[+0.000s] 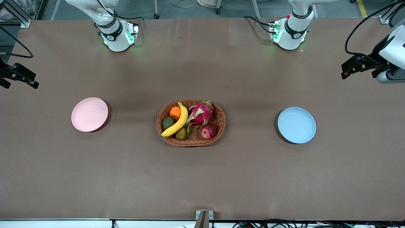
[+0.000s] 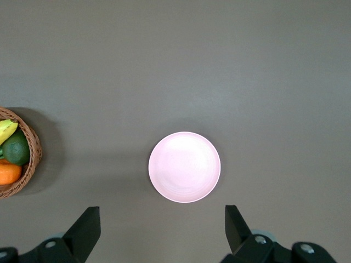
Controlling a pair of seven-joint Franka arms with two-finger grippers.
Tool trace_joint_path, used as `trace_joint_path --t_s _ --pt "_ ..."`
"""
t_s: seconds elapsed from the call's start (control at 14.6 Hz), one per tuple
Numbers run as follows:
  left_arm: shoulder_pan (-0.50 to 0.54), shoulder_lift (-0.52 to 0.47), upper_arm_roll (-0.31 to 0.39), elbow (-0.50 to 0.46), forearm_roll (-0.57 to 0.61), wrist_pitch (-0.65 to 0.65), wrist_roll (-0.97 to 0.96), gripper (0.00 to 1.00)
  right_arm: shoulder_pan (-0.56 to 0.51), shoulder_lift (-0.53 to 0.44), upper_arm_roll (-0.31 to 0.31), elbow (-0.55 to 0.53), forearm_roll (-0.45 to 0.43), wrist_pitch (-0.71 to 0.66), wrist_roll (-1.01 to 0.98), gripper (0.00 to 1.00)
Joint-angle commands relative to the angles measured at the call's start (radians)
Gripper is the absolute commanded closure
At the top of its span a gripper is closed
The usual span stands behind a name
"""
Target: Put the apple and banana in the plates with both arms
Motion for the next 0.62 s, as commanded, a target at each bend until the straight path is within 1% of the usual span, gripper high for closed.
trace_joint_path --t_s 0.0,0.14,0.27,0.41,0.55 --pt "0.003 0.004 -0.003 0.018 0.001 -0.018 0.003 0.0 0.004 -0.026 0.004 -0.021 -0.015 0.005 -0.005 0.0" --pt "-0.008 0.008 -0.003 0.02 0.002 -0.017 -0.003 0.0 0.004 -0.026 0.004 -0.021 -0.015 0.005 -0.005 0.0" --pt "-0.008 0.045 -0.005 0.02 -0.001 -0.014 0.003 0.0 0.004 -0.026 0.004 -0.021 -0.015 0.005 -0.004 0.0" --pt "-0.044 0.083 -0.008 0.02 -0.008 0.011 -0.015 0.0 0.004 -0.02 0.007 -0.012 -0.003 0.012 0.0 0.0" --pt "-0.094 0.134 -0.01 0.02 -0.014 0.031 -0.03 0.0 0.046 -0.016 0.013 0.022 -0.003 0.002 -0.007 0.0"
